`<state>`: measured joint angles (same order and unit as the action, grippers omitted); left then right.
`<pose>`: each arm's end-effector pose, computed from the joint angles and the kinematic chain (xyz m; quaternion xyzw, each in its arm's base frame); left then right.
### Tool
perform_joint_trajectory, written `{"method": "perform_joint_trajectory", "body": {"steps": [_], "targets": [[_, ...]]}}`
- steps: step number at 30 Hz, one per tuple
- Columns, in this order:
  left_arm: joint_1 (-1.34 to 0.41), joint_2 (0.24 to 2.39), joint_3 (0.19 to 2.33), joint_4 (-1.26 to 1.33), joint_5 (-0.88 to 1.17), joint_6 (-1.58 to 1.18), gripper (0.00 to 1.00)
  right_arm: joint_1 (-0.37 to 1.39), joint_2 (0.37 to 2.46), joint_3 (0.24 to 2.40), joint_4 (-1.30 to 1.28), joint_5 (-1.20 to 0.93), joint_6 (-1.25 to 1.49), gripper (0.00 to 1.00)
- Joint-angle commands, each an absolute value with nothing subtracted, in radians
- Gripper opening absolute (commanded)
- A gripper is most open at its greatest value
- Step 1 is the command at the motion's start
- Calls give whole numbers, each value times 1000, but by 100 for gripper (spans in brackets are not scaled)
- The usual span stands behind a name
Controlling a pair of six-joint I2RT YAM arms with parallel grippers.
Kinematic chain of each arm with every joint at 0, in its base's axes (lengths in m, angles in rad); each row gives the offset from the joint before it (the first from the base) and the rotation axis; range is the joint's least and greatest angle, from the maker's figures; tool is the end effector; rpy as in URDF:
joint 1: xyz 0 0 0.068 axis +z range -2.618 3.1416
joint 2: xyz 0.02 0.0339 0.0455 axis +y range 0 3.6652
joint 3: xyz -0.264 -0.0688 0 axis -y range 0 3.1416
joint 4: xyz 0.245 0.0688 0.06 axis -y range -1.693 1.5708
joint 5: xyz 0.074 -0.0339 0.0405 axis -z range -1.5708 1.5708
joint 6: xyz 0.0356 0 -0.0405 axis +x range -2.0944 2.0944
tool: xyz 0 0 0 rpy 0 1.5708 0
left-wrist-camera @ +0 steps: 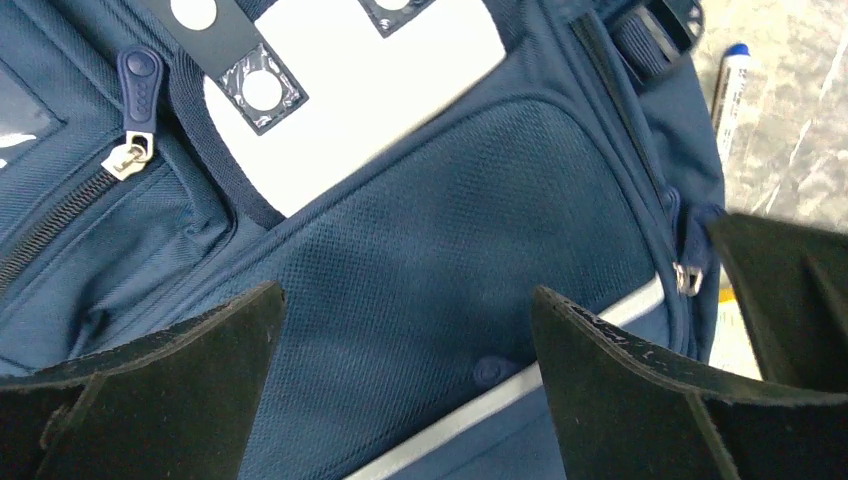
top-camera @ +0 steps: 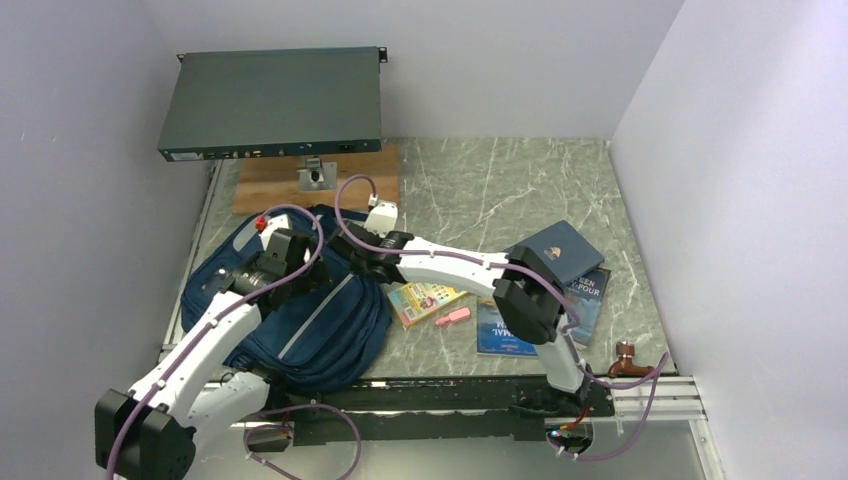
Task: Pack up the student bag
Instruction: Unzip the student bag at the center of the board.
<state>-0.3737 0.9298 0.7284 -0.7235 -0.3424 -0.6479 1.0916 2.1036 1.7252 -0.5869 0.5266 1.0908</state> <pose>0.1709 -0.0542 0.2490 -0.1813 0.9183 -0.0119 0.3518 0.2296 0.4031 0.2200 0.0772 0.9217 0.1408 0.3532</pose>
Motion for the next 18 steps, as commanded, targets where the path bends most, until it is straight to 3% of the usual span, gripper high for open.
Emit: {"method": "perform_joint_trajectory", "body": {"steps": [1, 8, 13, 18], "targets": [[-347, 987, 701, -603, -314, -770, 99, 1098, 1952, 1583, -476, 524, 1053, 0], [-249, 1104, 654, -540, -213, -826, 100, 1100, 1793, 1305, -219, 368, 878, 0], [-242, 1058, 646, -540, -188, -812, 100, 1087, 1697, 1135, 51, 148, 355, 0], [-243, 990, 627, -556, -168, -781, 100, 1026, 1686, 1136, 110, 37, -16, 9]]}}
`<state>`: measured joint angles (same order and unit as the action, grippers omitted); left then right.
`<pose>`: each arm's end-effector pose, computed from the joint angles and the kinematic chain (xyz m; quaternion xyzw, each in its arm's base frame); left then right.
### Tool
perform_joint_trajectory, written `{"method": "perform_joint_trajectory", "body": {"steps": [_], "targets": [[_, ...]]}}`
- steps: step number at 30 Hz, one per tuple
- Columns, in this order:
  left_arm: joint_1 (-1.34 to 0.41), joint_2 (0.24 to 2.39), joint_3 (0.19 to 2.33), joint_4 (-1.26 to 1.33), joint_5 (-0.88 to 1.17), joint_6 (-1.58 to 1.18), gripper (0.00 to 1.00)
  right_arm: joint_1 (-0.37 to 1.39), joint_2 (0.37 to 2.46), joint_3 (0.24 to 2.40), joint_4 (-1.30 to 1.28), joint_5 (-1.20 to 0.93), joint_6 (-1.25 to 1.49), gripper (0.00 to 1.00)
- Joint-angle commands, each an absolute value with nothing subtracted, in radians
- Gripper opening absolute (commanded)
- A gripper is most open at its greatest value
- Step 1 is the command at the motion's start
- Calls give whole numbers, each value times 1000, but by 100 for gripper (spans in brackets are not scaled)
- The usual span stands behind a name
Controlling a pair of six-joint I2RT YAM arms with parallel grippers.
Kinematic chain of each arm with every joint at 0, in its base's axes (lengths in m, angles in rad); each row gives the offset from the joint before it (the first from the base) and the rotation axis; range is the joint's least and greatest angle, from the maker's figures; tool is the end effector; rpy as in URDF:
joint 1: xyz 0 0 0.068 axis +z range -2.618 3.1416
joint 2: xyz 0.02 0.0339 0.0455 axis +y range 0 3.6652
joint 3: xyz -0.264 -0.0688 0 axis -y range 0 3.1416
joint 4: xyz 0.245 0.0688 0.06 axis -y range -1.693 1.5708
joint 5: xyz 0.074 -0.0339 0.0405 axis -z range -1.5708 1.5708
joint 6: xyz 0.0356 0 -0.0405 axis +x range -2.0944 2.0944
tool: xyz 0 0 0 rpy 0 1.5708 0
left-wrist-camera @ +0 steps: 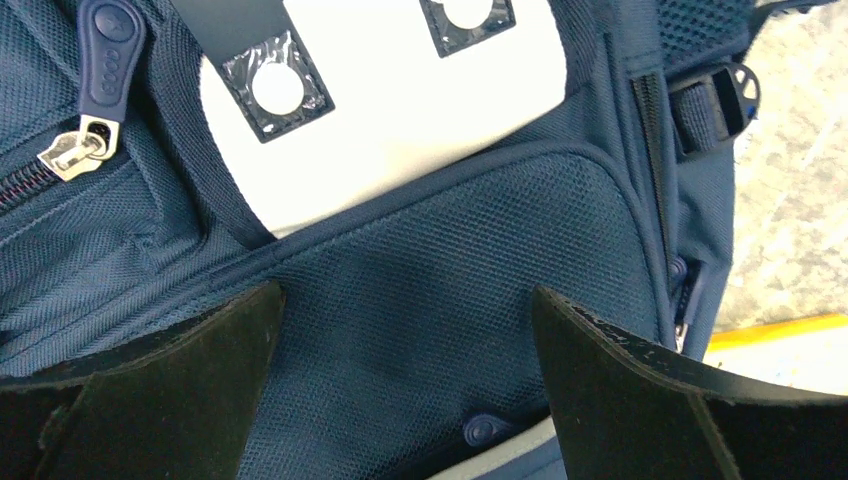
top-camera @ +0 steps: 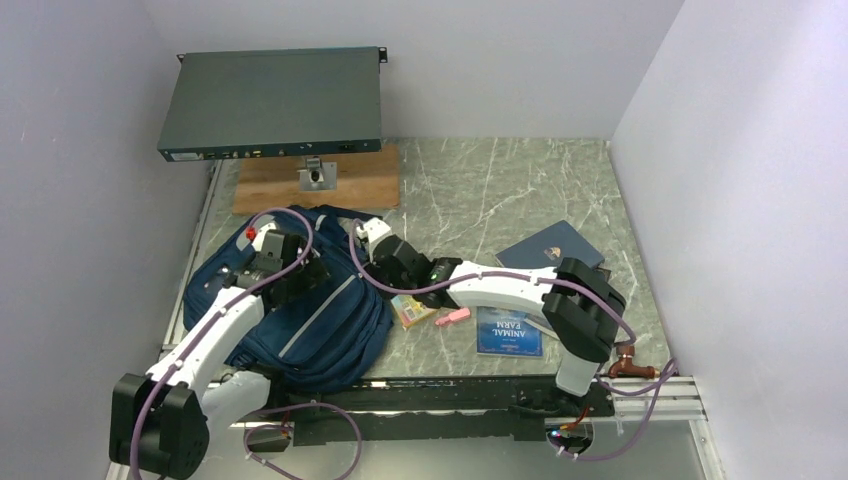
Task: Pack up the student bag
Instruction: Unzip the student bag at the center of the board.
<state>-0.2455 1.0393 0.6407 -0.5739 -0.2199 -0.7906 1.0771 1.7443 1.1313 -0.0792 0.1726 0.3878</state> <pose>0.1925 -0.0402 0.2114 -0.2868 0.9061 -0.0540 0.3064 0.1876 0.3356 0.2120 -0.2701 0.8610 0.2253 0.3672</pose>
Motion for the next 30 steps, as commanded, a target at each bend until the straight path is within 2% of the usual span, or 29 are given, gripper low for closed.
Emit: {"method": "perform_joint_trajectory", "body": {"steps": [1, 3, 4, 6, 8, 9, 12, 16, 20, 22, 26, 30], "targets": [[-242, 986, 627, -561, -156, -776, 100, 1018, 1680, 1140, 119, 25, -60, 9], [-243, 980, 630, -571, -138, -771, 100, 996, 1667, 1144, 135, 20, -114, 11], [-243, 976, 628, -571, -129, -768, 100, 979, 1661, 1142, 133, 8, -137, 19], [-243, 953, 620, -564, -114, -758, 100, 945, 1643, 1122, 163, -113, -201, 41], [-243, 930, 615, -559, -96, -746, 100, 933, 1652, 1157, 124, -106, -245, 60], [-243, 922, 616, -553, -81, -734, 100, 928, 1667, 1200, 72, -104, -270, 64], [-242, 930, 662, -565, -22, -677, 100, 910, 1711, 1319, -72, -200, -395, 65], [-242, 967, 743, -631, 28, -586, 100, 865, 1718, 1298, -79, -516, -669, 74], [-241, 964, 772, -645, 16, -531, 100, 858, 1744, 1220, -36, -674, -886, 73], [-241, 957, 780, -657, 3, -511, 100, 849, 1789, 1275, -79, -732, -885, 72], [-241, 913, 787, -668, -45, -468, 100, 827, 1897, 1436, -357, -893, -1076, 62], [-241, 883, 790, -667, -62, -441, 100, 826, 1961, 1474, -377, -891, -1144, 61]]}}
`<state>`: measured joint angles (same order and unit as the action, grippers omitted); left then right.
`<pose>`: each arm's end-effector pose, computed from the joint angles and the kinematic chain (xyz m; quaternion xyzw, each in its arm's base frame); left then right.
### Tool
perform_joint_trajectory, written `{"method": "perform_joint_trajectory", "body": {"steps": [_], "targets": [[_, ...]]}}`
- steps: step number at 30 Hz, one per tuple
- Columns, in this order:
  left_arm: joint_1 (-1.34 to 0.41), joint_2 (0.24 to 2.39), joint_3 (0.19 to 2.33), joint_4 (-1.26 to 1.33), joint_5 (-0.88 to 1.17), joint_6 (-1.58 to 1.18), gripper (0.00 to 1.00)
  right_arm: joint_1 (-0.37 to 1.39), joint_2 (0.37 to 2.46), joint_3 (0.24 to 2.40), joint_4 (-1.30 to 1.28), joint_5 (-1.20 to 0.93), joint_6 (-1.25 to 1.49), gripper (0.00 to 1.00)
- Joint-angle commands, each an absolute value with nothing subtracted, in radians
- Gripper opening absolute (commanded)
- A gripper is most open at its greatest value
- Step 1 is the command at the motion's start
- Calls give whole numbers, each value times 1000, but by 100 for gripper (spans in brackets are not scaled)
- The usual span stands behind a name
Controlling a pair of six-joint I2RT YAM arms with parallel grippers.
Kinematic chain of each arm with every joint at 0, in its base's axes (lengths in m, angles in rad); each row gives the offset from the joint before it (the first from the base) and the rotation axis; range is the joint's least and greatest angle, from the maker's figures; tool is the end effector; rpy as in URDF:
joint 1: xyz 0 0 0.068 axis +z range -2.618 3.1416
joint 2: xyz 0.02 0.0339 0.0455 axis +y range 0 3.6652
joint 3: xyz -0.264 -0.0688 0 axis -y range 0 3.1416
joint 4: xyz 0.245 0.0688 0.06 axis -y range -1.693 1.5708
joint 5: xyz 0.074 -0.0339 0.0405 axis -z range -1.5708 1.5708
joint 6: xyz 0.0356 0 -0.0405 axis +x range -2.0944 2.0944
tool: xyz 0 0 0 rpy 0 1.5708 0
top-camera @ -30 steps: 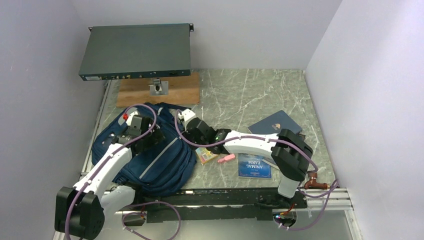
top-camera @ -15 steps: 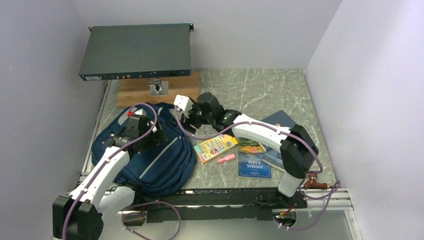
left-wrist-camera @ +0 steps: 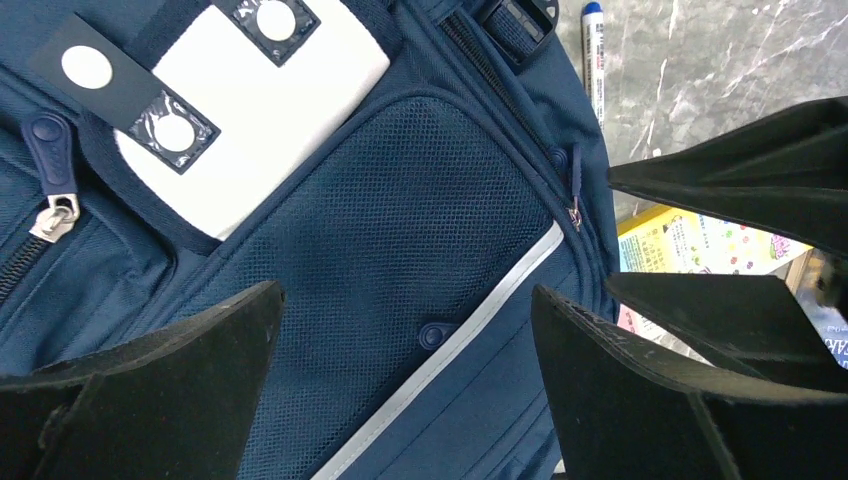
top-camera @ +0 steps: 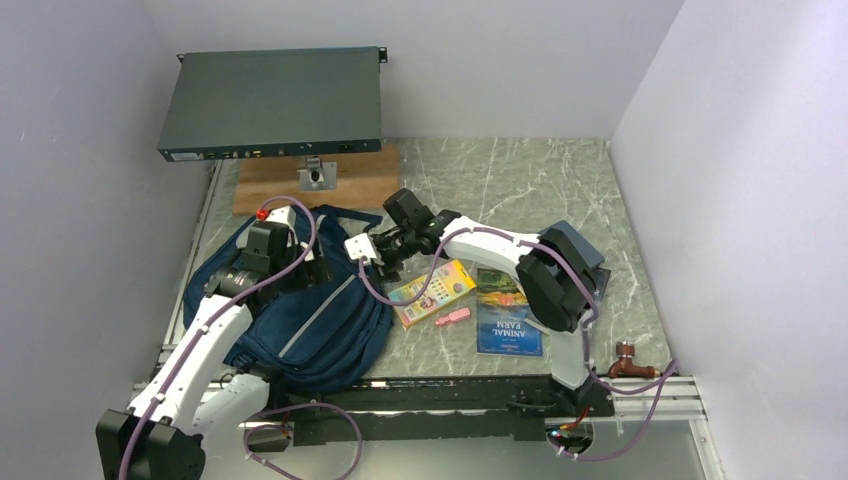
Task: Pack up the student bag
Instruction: Unzip the student bag at the center of the board.
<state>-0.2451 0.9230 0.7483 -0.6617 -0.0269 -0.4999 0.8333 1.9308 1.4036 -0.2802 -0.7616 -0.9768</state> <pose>0.1805 -0.0442 0.2592 -0.1234 0.9251 -0.1190 0.3389 0.2669 0.3303 0.2171 -0.7631 0.4233 0.3192 0.3697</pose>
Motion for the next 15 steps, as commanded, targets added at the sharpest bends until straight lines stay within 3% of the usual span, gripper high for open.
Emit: {"method": "perform_joint_trajectory", "body": {"steps": [1, 15], "targets": [[-241, 880, 788, -666, -68, -435, 100, 825, 1979, 1489, -389, -890, -1147, 61], [-242, 878, 789, -658, -48, -423, 100, 819, 2120, 1612, -419, -890, -1151, 61]]}}
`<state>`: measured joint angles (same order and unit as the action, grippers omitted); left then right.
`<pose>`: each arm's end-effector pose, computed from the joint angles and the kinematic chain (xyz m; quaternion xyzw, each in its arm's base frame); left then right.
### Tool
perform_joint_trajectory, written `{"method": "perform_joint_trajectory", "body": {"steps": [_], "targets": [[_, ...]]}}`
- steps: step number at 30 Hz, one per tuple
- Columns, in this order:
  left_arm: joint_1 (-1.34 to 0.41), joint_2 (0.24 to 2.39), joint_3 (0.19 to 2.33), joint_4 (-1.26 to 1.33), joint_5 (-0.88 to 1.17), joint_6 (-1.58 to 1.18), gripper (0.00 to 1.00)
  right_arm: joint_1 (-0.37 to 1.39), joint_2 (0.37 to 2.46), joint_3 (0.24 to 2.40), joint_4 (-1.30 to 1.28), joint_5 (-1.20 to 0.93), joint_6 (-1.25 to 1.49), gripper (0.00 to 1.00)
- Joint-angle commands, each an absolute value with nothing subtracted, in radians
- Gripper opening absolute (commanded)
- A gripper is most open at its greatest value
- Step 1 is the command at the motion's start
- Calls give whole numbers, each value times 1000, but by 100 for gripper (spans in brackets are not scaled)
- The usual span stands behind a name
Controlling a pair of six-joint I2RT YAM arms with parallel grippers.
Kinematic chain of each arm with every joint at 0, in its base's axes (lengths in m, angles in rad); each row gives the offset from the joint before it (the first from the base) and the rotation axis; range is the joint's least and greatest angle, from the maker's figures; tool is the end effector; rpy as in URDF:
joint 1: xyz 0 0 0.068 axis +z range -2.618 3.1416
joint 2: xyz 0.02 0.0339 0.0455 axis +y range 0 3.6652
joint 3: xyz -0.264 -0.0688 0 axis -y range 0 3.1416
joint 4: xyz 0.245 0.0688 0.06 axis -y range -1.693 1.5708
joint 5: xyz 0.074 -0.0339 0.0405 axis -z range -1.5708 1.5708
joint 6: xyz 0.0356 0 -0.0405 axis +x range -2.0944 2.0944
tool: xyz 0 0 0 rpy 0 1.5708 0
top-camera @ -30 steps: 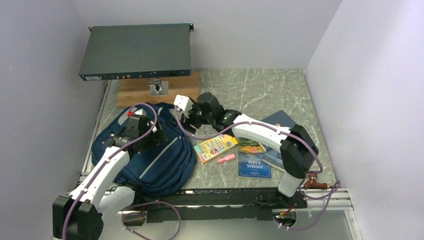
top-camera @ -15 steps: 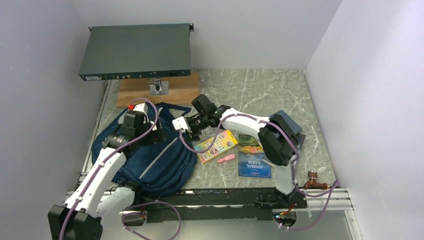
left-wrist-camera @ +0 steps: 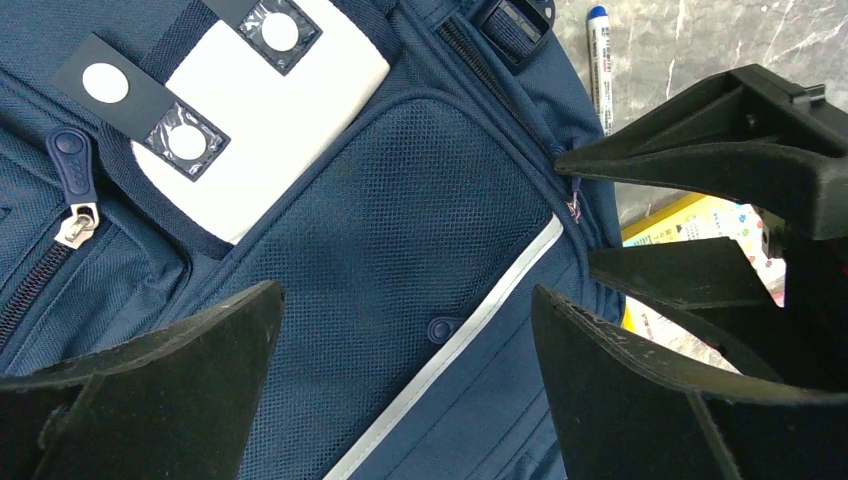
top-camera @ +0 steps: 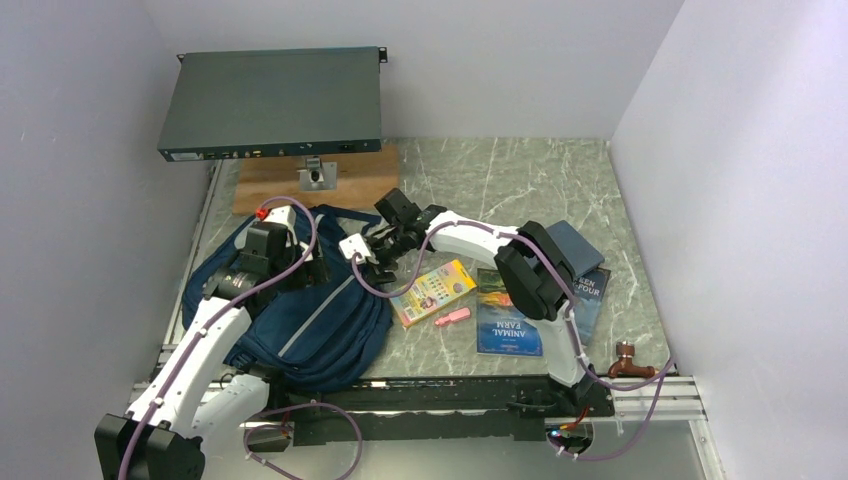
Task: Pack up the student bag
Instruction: Unzip the student bag at the center of the board.
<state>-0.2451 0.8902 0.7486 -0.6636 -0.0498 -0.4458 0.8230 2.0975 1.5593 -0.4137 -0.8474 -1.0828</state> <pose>0.1758 -0.0422 0.2645 -0.1022 0.9217 -0.1047 0.3592 0.2867 0.3484 0.1882 -0.7803 0.4010 0.3523 0.3260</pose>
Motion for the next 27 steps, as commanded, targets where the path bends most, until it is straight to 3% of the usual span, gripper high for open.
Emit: {"method": "perform_joint_trajectory", "body": {"steps": [1, 12, 23, 27], "targets": [[-241, 876, 787, -656, -46, -421, 100, 819, 2128, 1621, -436, -892, -1161, 61], [-241, 905, 785, -649, -36, -418, 100, 808, 2151, 1650, -492, -860, -1210, 39], [-241, 968, 788, -638, -9, -422, 100, 855, 1983, 1336, -96, -541, -1190, 36], [-241, 977, 786, -634, -9, -429, 99, 873, 1983, 1337, -79, -506, -1206, 25]]}}
